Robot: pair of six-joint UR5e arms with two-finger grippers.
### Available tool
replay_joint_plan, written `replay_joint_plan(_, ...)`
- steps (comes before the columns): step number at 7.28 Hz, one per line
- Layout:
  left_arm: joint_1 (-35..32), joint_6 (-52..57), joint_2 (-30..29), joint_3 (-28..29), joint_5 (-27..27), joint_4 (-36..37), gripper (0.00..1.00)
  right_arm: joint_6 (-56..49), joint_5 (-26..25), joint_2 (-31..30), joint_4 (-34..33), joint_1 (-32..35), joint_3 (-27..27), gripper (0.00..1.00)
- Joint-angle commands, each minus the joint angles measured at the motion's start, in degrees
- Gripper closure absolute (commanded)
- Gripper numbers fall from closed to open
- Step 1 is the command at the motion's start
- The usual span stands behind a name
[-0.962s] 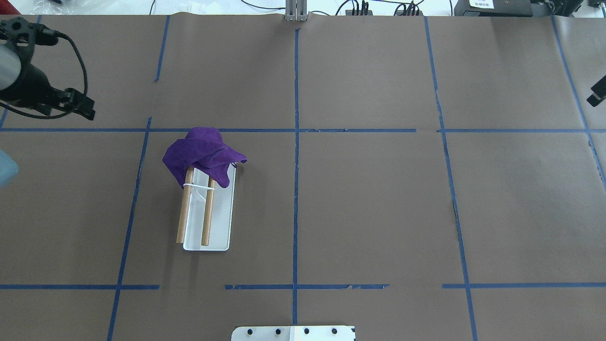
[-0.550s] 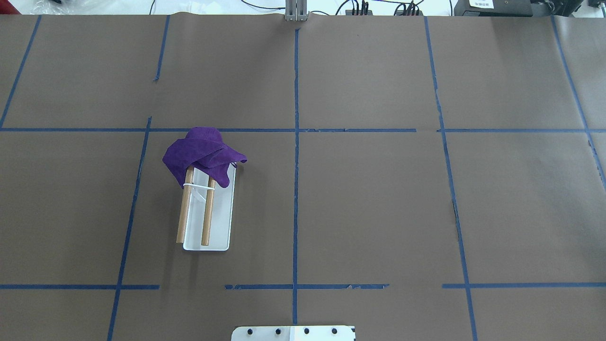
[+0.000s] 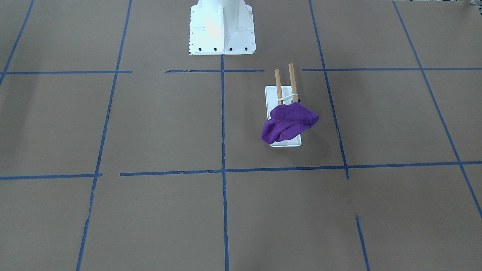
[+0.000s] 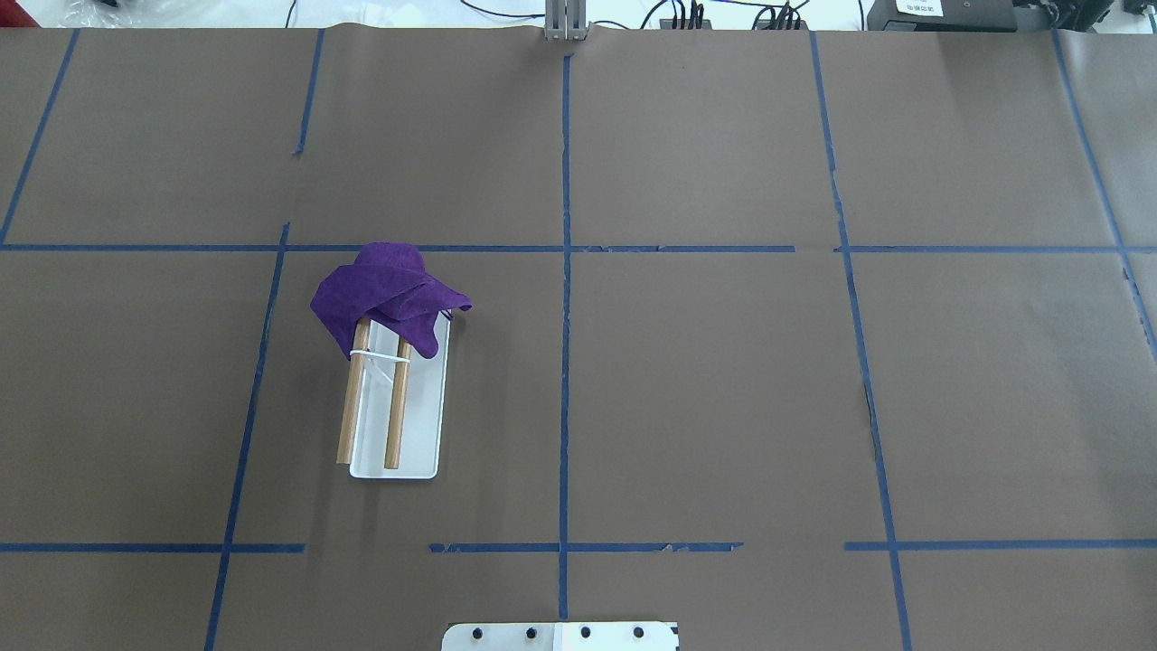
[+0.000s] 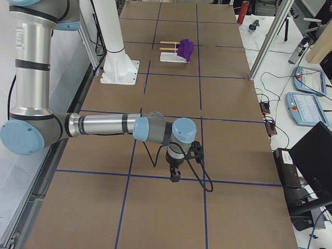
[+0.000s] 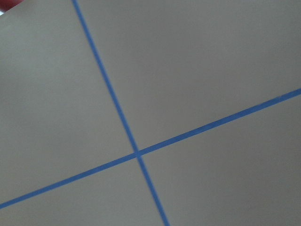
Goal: Hang towel on rack
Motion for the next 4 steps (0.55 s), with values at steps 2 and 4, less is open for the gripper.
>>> replay_joint_plan(2, -1.67, 0.11, 3.33, 0.57, -1.85, -0.19, 0.0, 7.79, 0.21, -1.92, 9.41, 0.24, 0.74, 0.0)
replay_joint_plan(4, -1.59, 0.29, 3.59, 1.1, -3.16, -0.45, 0.0, 7.81, 0.56, -1.75, 9.53, 0.24, 0.74, 0.0)
